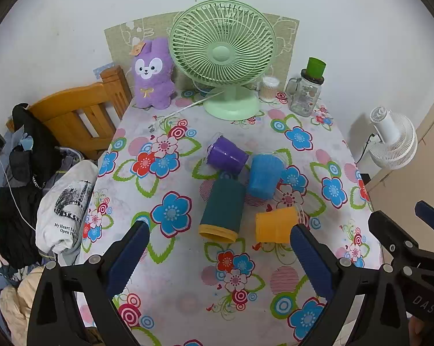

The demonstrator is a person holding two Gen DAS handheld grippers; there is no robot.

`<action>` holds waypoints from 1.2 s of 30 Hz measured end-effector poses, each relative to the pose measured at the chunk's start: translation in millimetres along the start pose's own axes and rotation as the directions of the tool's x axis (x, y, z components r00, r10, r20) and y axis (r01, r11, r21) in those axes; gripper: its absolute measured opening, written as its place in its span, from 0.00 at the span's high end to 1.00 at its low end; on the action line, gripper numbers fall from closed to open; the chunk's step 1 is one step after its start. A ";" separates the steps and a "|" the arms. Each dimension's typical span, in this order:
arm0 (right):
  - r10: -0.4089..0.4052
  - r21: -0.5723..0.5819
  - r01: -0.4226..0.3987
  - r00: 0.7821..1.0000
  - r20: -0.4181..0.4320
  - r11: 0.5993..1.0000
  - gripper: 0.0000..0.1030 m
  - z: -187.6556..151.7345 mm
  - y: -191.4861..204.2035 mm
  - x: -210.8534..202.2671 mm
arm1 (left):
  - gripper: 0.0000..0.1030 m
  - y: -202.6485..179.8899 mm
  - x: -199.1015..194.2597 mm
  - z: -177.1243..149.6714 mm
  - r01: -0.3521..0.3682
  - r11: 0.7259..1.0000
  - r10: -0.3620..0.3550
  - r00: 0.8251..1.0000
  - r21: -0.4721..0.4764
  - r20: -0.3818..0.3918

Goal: Flip cup upside down

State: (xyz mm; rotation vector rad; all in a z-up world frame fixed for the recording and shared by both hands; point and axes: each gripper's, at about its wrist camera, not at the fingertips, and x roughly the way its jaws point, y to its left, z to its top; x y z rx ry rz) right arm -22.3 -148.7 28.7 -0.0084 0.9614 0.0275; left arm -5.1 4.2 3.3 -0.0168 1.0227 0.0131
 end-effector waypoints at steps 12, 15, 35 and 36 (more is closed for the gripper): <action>0.016 0.005 -0.016 1.000 -0.006 1.000 0.01 0.2 2.2 2.6 | 0.04 -0.3 3.3 4.0 -0.001 1.000 0.001 1.000 -0.005 -0.005; 0.015 0.004 -0.015 1.000 -0.006 1.000 0.01 0.7 2.1 2.6 | 0.04 0.3 3.8 5.0 -0.002 1.000 0.002 1.000 -0.005 -0.004; 0.037 0.008 -0.037 0.999 -0.017 0.999 0.01 3.7 -11.8 7.9 | 0.04 -14.3 7.9 7.6 -0.003 1.000 0.003 1.000 0.003 -0.020; 0.042 0.006 -0.042 0.999 -0.019 0.999 0.01 5.0 -14.1 9.4 | 0.04 -16.1 8.9 8.0 -0.005 1.000 0.005 1.000 0.005 -0.021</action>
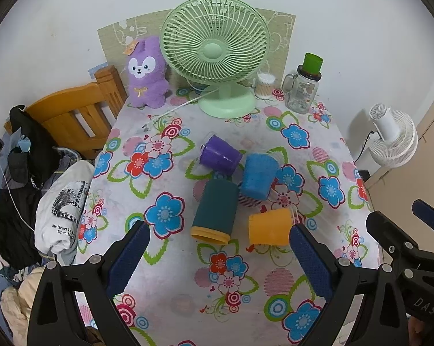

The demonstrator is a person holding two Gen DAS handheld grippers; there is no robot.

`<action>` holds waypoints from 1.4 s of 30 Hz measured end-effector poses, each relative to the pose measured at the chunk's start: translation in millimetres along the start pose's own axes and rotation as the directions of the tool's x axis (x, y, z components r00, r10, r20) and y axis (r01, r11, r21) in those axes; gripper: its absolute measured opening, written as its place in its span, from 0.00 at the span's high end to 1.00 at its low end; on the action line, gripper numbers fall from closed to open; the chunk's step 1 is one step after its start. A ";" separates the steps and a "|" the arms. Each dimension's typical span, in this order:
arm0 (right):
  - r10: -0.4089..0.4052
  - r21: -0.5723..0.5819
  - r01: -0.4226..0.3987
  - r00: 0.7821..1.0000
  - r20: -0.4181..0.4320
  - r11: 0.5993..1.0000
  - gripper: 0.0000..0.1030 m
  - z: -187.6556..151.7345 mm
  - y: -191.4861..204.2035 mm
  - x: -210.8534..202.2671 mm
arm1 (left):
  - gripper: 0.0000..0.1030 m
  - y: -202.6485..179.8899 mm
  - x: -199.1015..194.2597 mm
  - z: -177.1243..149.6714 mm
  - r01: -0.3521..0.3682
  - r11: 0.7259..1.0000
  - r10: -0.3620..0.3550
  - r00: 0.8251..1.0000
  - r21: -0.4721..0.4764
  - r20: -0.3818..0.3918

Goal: Flip cup upside down

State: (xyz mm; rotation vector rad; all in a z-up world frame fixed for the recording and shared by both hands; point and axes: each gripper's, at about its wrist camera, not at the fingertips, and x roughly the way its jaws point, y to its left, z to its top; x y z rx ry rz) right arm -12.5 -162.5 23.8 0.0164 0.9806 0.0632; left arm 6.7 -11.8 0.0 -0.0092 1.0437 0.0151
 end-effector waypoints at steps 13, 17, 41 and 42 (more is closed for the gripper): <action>0.043 -0.020 -0.044 0.998 -0.034 0.999 0.01 11.1 -13.0 23.2 | 0.04 -10.9 17.1 9.8 -0.017 1.000 0.018 0.999 0.015 -0.036; 0.043 -0.011 -0.043 0.998 -0.036 0.999 0.01 13.7 -8.9 37.3 | 0.04 -4.9 35.5 15.3 0.000 1.000 0.001 0.998 0.029 -0.061; 0.068 0.154 -0.033 0.972 -0.224 0.987 0.01 9.9 15.2 150.7 | 0.04 11.8 184.4 22.2 0.127 0.984 -0.081 0.944 0.127 -0.319; 0.064 0.152 -0.029 0.971 -0.231 0.988 0.01 9.4 17.0 154.1 | 0.04 11.3 189.5 21.1 0.131 0.983 -0.082 0.941 0.130 -0.327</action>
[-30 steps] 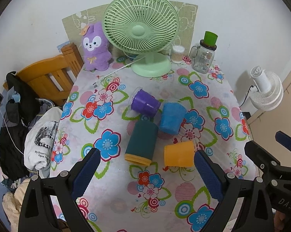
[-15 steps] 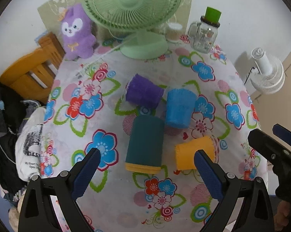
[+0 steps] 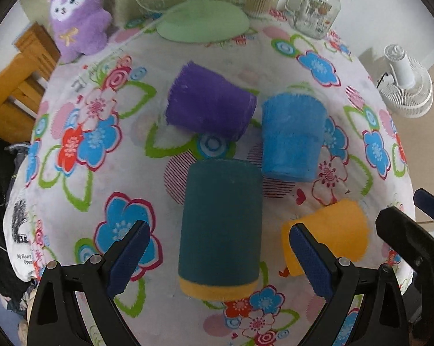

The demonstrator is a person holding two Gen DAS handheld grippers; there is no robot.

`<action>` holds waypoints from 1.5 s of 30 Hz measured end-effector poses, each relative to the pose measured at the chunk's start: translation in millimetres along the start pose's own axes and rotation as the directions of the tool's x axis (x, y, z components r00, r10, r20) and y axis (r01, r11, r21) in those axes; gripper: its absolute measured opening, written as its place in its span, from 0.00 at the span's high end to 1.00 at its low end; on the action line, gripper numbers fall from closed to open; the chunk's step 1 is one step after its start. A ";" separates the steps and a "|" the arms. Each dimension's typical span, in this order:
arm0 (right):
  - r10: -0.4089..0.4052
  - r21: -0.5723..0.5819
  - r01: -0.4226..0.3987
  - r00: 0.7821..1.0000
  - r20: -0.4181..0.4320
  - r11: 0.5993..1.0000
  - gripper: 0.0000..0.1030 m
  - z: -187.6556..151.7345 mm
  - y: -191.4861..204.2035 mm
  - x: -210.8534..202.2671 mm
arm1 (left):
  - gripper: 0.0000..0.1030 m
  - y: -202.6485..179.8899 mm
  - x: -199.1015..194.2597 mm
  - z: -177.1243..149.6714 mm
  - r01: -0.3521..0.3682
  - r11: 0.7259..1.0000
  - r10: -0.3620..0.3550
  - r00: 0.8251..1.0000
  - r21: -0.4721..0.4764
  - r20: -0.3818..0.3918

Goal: Flip cup upside down
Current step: 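Lower the right gripper onto the dark teal cup and close on it, then lift the dark teal cup with the right gripper and swing it upward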

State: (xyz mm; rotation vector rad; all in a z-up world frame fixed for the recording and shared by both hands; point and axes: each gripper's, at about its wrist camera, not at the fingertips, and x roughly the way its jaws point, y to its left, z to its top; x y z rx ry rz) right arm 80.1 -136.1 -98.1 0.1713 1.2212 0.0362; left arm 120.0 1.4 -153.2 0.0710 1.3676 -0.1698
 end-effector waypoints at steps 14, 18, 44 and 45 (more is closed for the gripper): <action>-0.048 -0.017 0.047 0.996 -0.076 0.999 0.01 -0.2 8.1 39.7 | 0.18 9.1 36.8 -0.3 -0.008 1.000 0.009 0.999 0.017 -0.048; -0.056 -0.033 0.053 0.994 -0.091 0.998 0.01 -0.1 13.1 46.3 | 0.31 7.7 43.7 -1.4 0.007 0.999 -0.004 0.998 0.034 -0.066; -0.010 -0.181 -0.004 0.997 -0.077 0.984 0.01 -20.8 26.1 20.7 | 0.33 23.3 -24.0 -90.8 -0.032 0.983 0.030 0.999 -0.181 -0.016; -0.006 -0.194 -0.009 0.997 -0.078 0.981 0.01 -23.4 25.7 19.1 | 0.33 22.9 -25.9 -97.9 -0.042 0.979 0.039 0.999 -0.197 -0.020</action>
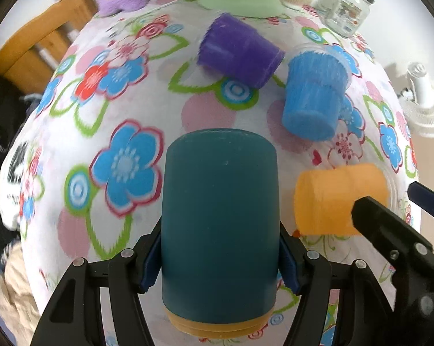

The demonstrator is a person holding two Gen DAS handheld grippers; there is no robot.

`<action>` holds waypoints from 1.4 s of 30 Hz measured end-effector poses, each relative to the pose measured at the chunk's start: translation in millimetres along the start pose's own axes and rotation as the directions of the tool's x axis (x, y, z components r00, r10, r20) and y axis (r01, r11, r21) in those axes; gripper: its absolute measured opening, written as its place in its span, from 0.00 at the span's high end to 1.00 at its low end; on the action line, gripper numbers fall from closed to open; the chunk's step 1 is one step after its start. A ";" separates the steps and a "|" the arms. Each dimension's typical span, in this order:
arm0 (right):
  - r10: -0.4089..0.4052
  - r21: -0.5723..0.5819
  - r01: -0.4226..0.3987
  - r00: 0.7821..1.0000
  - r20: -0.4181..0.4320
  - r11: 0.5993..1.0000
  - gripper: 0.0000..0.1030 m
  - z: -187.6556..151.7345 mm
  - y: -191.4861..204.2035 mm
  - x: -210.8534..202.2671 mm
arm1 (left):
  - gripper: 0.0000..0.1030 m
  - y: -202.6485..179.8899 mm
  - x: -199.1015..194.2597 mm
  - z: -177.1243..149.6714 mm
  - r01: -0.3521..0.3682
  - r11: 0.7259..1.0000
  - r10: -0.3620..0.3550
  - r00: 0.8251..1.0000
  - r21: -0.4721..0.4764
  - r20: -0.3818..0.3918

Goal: Flip cup upside down
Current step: 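Lift the dark teal cup with the right gripper and swing it upward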

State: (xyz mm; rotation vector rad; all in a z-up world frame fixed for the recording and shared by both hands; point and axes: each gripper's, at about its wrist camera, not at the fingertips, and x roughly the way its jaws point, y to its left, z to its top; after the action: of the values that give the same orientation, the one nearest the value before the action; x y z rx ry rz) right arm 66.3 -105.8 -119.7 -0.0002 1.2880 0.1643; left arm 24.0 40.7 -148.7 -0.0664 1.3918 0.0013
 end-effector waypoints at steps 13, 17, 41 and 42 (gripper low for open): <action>0.022 -0.127 -0.025 0.999 -0.023 0.992 0.01 -32.6 -7.8 -5.4 | 0.33 -18.3 3.4 -43.6 0.020 0.994 -0.021 1.000 -0.103 -0.010; 0.011 -0.128 -0.014 1.000 -0.028 0.992 0.01 -39.4 -15.1 -3.3 | 0.33 -29.0 12.9 -42.8 0.028 0.995 -0.029 0.999 -0.096 -0.017; 0.037 -0.038 -0.037 0.999 -0.006 0.999 0.01 -39.1 -4.1 -40.3 | 0.07 -27.4 -41.3 -23.2 0.077 0.996 -0.075 0.996 0.044 -0.041; 0.034 -0.022 -0.034 0.999 -0.004 0.999 0.01 -39.6 -2.6 -42.7 | 0.07 -23.5 -45.2 -23.2 0.078 0.995 -0.076 0.996 0.057 -0.038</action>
State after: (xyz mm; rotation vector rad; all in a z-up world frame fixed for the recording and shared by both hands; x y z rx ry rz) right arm 17.4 -117.2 -90.3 0.0029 1.2899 0.2077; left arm -6.0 17.9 -107.3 -0.0718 1.4236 -0.1057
